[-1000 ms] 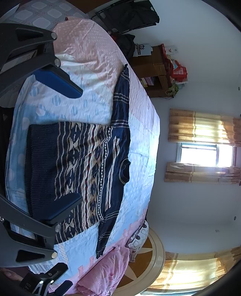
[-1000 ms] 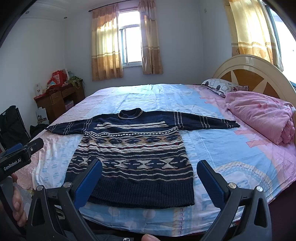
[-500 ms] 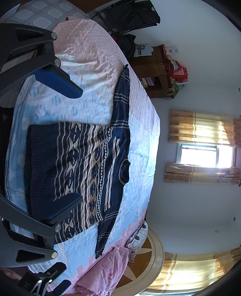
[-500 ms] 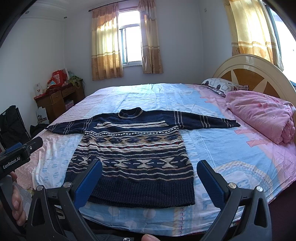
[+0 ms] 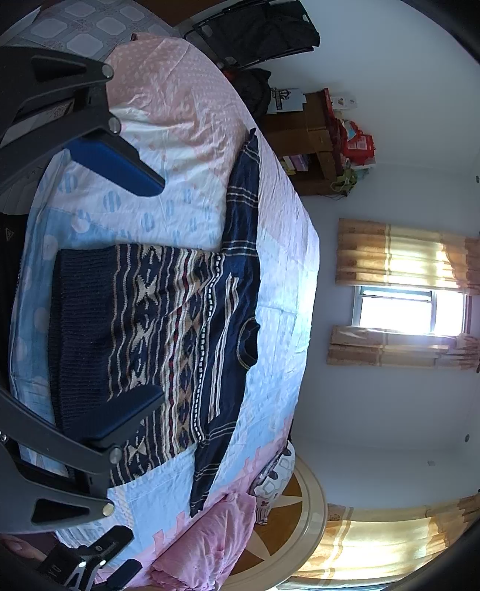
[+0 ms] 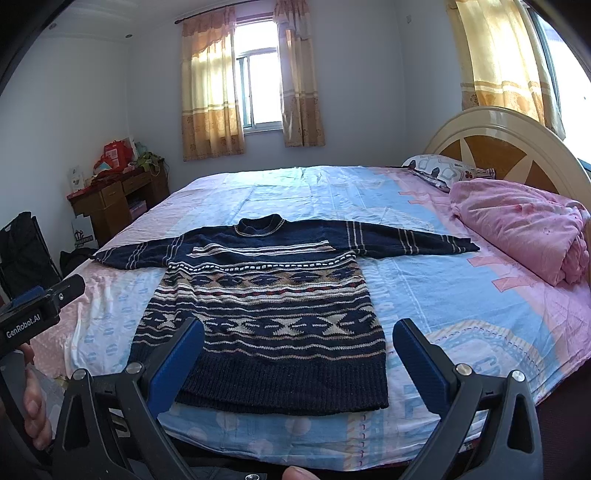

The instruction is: Fold small clothes

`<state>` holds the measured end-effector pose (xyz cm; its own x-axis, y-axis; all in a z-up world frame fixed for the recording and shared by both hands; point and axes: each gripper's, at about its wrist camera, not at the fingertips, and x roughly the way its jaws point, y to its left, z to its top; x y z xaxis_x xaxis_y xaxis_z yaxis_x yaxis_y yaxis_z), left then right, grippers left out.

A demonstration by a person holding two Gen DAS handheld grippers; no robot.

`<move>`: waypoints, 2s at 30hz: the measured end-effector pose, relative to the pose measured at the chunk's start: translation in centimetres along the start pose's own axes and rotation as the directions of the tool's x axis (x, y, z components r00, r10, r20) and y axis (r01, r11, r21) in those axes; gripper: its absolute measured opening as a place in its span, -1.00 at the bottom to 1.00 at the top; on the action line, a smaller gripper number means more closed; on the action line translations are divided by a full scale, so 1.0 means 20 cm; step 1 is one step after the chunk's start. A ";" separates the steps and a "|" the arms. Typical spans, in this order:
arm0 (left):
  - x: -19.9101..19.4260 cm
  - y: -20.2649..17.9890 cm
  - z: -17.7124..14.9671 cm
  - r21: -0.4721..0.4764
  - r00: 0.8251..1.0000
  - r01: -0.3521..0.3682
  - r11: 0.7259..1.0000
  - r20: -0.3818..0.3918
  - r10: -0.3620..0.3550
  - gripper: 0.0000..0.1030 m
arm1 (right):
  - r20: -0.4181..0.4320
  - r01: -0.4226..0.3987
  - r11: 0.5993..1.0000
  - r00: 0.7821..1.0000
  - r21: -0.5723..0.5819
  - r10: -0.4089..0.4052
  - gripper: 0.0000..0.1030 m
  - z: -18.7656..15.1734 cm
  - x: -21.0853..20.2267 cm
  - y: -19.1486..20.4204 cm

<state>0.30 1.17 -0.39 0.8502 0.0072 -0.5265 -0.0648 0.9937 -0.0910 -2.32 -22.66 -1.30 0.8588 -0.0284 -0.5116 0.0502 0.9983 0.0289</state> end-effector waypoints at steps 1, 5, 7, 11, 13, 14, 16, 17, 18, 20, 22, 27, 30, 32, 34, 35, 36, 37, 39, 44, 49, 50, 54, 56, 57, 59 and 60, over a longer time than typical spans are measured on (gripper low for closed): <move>0.00 0.00 0.00 -0.001 1.000 -0.001 1.000 0.001 0.001 1.00 | 0.000 0.000 1.000 1.000 0.001 0.000 0.98 0.00 0.00 0.00; 0.00 0.00 0.00 0.000 1.000 -0.002 1.000 -0.001 0.002 1.00 | 0.000 0.000 1.000 1.000 0.003 0.000 0.98 0.00 0.01 -0.01; 0.00 0.00 0.00 -0.001 1.000 -0.003 1.000 0.000 0.003 1.00 | 0.000 0.001 1.000 1.000 0.003 -0.001 0.98 0.00 0.00 -0.01; 0.00 0.00 0.00 -0.004 1.000 -0.014 1.000 -0.007 0.014 1.00 | 0.000 0.001 1.000 1.000 0.004 -0.001 0.98 0.00 0.01 -0.01; 0.00 0.00 0.00 -0.004 1.000 -0.014 1.000 -0.008 0.014 1.00 | 0.000 0.000 1.000 1.000 0.004 0.000 0.98 0.00 0.01 -0.01; 0.00 0.00 0.00 -0.004 1.000 -0.014 1.000 -0.007 0.014 1.00 | 0.000 0.001 1.000 1.000 0.004 -0.001 0.98 0.00 0.01 -0.01; 0.00 0.01 0.00 -0.007 1.000 -0.015 1.000 -0.009 0.015 1.00 | 0.000 0.000 1.000 1.000 0.004 0.000 0.98 0.00 0.01 -0.01; 0.00 0.01 0.00 -0.007 1.000 -0.016 1.000 -0.009 0.016 1.00 | 0.000 0.000 1.000 1.000 0.004 0.000 0.98 0.00 0.01 -0.01; 0.00 0.01 0.00 -0.007 1.000 -0.017 1.000 -0.009 0.017 1.00 | -0.001 0.000 1.000 1.000 0.003 0.000 0.98 0.00 0.01 -0.01; 0.00 0.01 0.00 -0.007 1.000 -0.017 1.000 -0.009 0.017 1.00 | -0.001 0.000 1.000 1.000 0.003 0.000 0.98 0.00 0.01 -0.01; 0.00 0.01 0.00 -0.007 1.000 -0.017 1.000 -0.009 0.017 1.00 | -0.001 0.000 1.000 1.000 0.004 0.000 0.98 0.00 0.01 -0.02; 0.01 0.02 0.00 -0.008 1.000 -0.018 1.000 -0.012 0.018 1.00 | -0.006 -0.002 1.000 1.000 0.003 0.002 0.98 0.00 0.01 -0.01; 0.01 0.02 -0.01 -0.007 1.000 -0.020 1.000 -0.016 0.020 1.00 | -0.010 -0.003 1.000 1.000 0.003 0.003 0.98 0.00 0.02 -0.01; 0.02 0.02 -0.02 -0.007 1.000 -0.019 1.000 -0.021 0.019 1.00 | -0.013 -0.004 1.000 1.000 0.004 0.004 0.98 -0.01 0.02 -0.01; 0.03 0.02 -0.02 -0.005 0.999 -0.019 1.000 -0.027 0.019 1.00 | -0.018 -0.006 1.000 1.000 0.006 0.006 0.98 -0.01 0.03 -0.01; 0.03 0.02 -0.03 -0.002 0.999 -0.021 1.000 -0.030 0.021 1.00 | -0.020 -0.008 1.000 1.000 0.007 0.008 0.98 -0.01 0.03 -0.01; 0.04 0.02 -0.03 0.001 0.999 -0.023 1.000 -0.033 0.023 1.00 | -0.020 -0.009 1.000 1.000 0.008 0.009 0.98 -0.01 0.04 -0.01; 0.05 0.02 -0.03 0.005 0.999 -0.024 1.000 -0.036 0.024 1.00 | -0.021 -0.010 1.000 1.000 0.009 0.011 0.98 -0.01 0.04 -0.02; 0.07 0.02 -0.03 0.013 0.999 -0.033 0.999 -0.038 0.034 1.00 | -0.021 -0.011 1.000 1.000 0.008 0.012 0.98 -0.01 0.06 -0.03; 0.17 0.01 -0.02 0.064 0.996 -0.070 0.996 -0.044 0.073 1.00 | -0.019 0.000 1.000 1.000 -0.020 0.000 0.98 0.00 0.14 -0.04; 0.31 0.04 0.00 0.106 0.989 -0.123 0.987 -0.065 0.130 1.00 | -0.035 0.016 0.999 0.999 -0.031 -0.017 0.98 0.02 0.26 -0.10; 0.34 0.04 0.01 0.116 0.987 -0.129 0.985 -0.075 0.139 1.00 | -0.036 0.019 0.999 0.999 -0.032 -0.020 0.98 0.02 0.28 -0.11; 0.48 0.05 0.02 0.178 0.979 -0.156 0.972 -0.102 0.176 1.00 | -0.063 0.032 0.999 0.997 -0.025 -0.033 0.98 0.04 0.41 -0.18; 0.55 0.05 0.03 0.204 0.974 -0.168 0.964 -0.114 0.194 1.00 | -0.080 0.049 0.998 0.995 -0.032 -0.051 0.98 0.05 0.48 -0.21; 0.58 0.04 0.03 0.214 0.972 -0.171 0.962 -0.120 0.200 1.00 | -0.087 0.057 0.998 0.994 -0.037 -0.060 0.98 0.05 0.52 -0.23; 0.66 0.04 0.05 0.230 0.970 -0.168 0.958 -0.135 0.203 1.00 | -0.106 0.078 0.996 0.991 -0.042 -0.082 0.98 0.06 0.62 -0.27; 0.70 0.04 0.05 0.237 0.968 -0.167 0.957 -0.143 0.204 1.00 | -0.115 0.083 0.996 0.990 -0.040 -0.087 0.98 0.06 0.65 -0.29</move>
<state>12.78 2.12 -6.98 0.7354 0.1937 -0.6493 -0.0800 0.9764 0.2006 9.26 -28.92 -7.05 0.7869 -0.1096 -0.6072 0.1012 0.9937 -0.0482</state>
